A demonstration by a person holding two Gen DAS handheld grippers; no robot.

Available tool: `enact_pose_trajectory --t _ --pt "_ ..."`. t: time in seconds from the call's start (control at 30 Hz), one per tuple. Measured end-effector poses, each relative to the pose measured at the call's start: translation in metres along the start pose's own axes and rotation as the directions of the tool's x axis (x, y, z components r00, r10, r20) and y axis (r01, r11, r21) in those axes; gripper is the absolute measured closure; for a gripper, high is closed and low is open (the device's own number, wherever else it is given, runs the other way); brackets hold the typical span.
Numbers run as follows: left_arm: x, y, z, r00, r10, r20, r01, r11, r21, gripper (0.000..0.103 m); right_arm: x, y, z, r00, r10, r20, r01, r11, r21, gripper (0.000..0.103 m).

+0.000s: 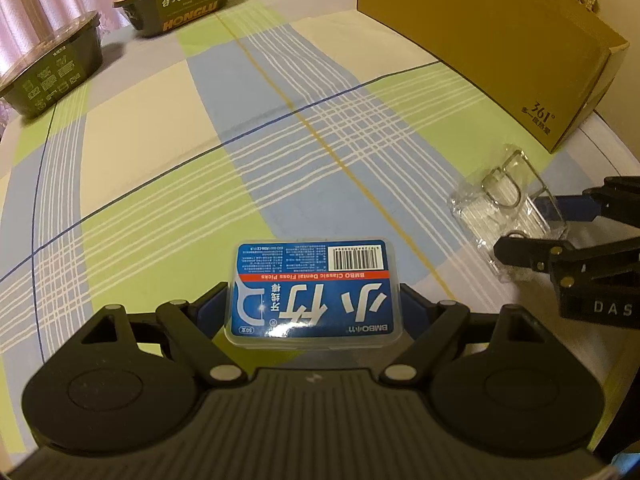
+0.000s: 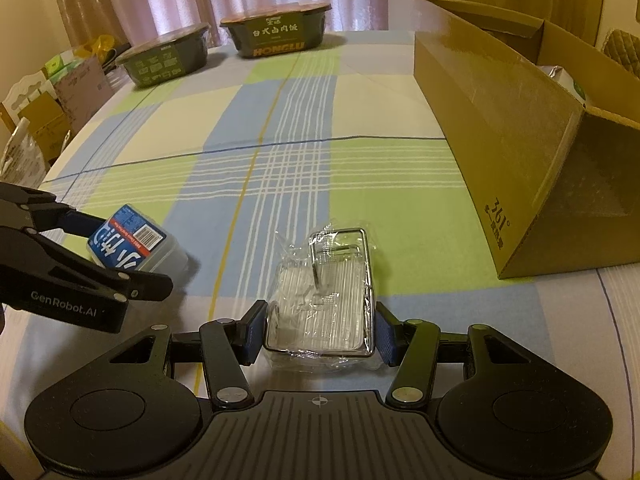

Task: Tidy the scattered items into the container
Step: 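Carry the floss pick box with the left tool while the right tool carries the hook package to the box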

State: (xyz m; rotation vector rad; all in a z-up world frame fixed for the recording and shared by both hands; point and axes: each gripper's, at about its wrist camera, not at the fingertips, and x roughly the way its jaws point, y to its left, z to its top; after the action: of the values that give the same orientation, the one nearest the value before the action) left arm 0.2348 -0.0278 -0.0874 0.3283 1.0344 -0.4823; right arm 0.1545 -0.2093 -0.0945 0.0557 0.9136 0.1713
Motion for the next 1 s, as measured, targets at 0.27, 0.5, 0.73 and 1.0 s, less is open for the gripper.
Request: enact_pose_trajectory --t 0.27,0.5,0.73,1.0 --pt "-0.013 0.003 -0.002 1.000 -0.017 0.007 0.017 1.000 -0.022 0.020 -0.016 -0.004 -0.003 1.000 -0.001 -0.003 0.001 1.000 0.007 0.047" --pt "-0.044 -0.012 -0.005 0.999 -0.013 0.031 0.015 0.997 -0.071 0.020 -0.054 -0.012 -0.011 1.000 -0.009 0.027 0.008 0.999 0.037 0.047" --pt "-0.092 -0.048 -0.009 0.997 -0.010 0.079 0.020 0.992 -0.127 0.020 -0.099 -0.016 -0.009 0.997 -0.004 0.082 0.000 0.999 0.045 0.046" --pt "-0.141 -0.081 -0.004 0.991 -0.019 0.132 0.034 0.993 -0.117 0.020 -0.146 -0.022 -0.010 0.991 0.008 0.136 -0.016 0.998 0.057 0.046"
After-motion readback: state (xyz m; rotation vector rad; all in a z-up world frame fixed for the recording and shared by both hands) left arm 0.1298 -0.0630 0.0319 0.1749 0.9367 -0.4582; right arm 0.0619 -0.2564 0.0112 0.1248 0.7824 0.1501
